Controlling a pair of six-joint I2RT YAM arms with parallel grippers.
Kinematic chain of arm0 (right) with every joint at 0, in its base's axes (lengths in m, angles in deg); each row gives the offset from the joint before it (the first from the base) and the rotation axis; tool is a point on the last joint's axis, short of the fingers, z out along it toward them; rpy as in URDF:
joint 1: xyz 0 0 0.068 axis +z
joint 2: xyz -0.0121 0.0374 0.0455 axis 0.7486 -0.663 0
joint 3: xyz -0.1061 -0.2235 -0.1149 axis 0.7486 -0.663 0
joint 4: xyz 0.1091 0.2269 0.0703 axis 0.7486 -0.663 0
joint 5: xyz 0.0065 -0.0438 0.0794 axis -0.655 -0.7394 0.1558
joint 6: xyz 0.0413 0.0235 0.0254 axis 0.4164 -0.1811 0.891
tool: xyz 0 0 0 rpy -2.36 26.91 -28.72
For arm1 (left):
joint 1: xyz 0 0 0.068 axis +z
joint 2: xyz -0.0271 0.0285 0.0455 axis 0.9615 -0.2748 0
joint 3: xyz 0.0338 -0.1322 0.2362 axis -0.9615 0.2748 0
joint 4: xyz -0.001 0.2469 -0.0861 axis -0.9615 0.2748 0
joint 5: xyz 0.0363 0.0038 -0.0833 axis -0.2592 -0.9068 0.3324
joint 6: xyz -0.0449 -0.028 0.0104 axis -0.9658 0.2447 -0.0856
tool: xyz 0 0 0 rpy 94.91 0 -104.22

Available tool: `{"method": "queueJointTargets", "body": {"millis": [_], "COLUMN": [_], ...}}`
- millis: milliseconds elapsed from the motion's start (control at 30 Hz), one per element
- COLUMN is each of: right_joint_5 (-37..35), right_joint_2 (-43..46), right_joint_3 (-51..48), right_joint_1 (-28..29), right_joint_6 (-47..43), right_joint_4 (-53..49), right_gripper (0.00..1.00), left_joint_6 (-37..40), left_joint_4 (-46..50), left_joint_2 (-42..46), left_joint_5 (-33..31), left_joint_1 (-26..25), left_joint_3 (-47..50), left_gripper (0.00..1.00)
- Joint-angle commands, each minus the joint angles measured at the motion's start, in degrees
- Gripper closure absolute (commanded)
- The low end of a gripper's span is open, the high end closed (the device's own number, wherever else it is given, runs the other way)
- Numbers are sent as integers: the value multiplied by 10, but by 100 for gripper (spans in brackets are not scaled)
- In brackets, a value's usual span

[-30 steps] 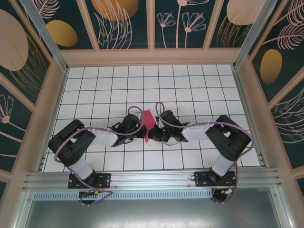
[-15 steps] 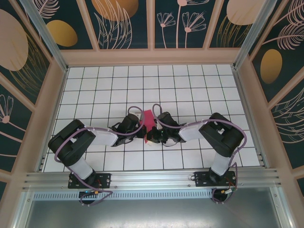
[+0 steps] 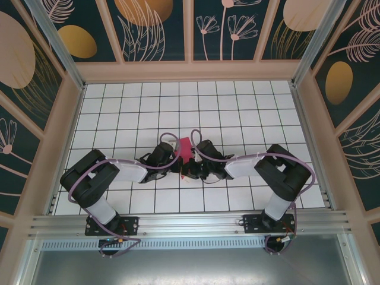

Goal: Fold a paper plane with a square sheet of paper (pick it up from the middle)
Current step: Third fold the triangle at the center of the table.

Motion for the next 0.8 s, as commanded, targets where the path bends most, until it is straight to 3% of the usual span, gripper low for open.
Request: {"method": "queueJointTargets", "body": {"millis": [0,300,533,767], "right_joint_5": [-8,-28,-46,-60], "right_joint_2": [-28,-62,20,61], "right_joint_3": [-1,3,6,-9], "right_joint_1": [8,14,9,-47], "right_joint_6": [13,11,-5,-26], "right_joint_4": [17,-16,-44,-54], "right_gripper": [91,91,90,91], "left_joint_6": [9,7,8,7], "left_joint_4": [71,71,74,71], "left_joint_2": [-16,-12,-11,-10], "left_joint_5": [-1,-2,-6,-4], "left_joint_1": [3,3,3,3], "left_joint_3": [12,13,12,13], "left_gripper": [100,100,100,100]}}
